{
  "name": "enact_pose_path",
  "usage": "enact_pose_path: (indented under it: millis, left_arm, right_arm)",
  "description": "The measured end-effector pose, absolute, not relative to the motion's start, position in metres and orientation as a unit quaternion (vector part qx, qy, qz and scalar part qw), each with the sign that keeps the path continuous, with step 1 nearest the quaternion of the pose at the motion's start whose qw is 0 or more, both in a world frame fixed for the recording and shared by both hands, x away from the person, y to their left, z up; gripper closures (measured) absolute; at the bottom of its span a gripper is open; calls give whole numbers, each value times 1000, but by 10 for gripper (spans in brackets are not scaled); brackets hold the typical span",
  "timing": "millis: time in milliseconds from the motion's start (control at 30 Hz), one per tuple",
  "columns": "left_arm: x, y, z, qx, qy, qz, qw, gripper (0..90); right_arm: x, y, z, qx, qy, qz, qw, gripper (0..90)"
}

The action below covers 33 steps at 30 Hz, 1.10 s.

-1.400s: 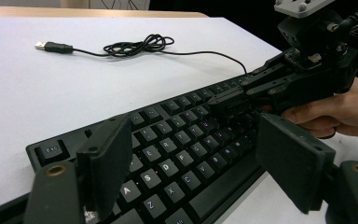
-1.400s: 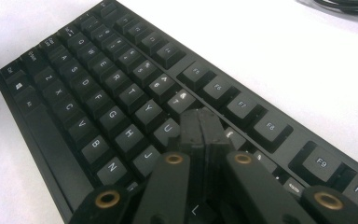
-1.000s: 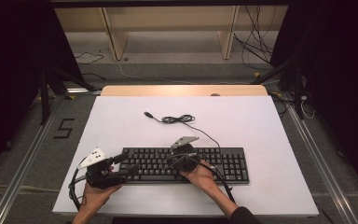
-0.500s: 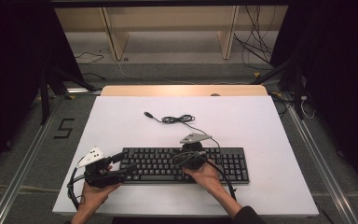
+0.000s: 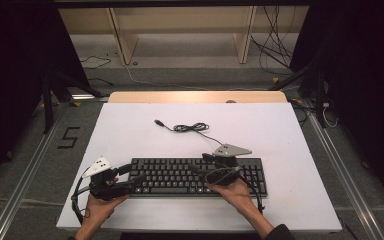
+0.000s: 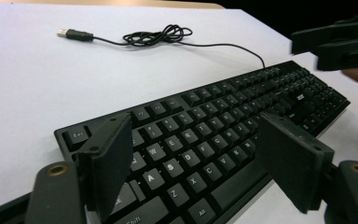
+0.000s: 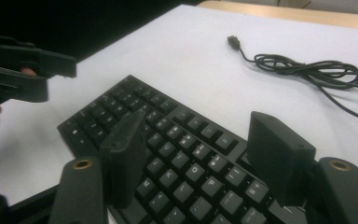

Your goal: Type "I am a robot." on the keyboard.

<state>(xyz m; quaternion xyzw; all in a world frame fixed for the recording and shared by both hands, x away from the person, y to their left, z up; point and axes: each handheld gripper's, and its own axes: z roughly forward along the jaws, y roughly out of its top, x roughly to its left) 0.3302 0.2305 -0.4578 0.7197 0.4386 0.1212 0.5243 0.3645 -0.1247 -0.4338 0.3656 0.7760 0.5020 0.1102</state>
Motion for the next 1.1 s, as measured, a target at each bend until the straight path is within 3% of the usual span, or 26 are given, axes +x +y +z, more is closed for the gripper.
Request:
enact_pose_path:
  millis: [267,467,833,1100]
  left_arm:
    - [332,230,-459,722,440,114,521,287]
    - [334,231,-462,729,451,108,504,363]
    - [337,233,-470,751,473,106,449,686]
    - [339,233,-474,763,475,100,427,826]
  right_arm:
    - [352,-147,-431,371,762,518,114,302]
    - [346,-150,-432,369,764,517,114,285]
    - [335,-155,-430,369,761,521,114,274]
    - [330,-162,-430,372,759,521,118,274]
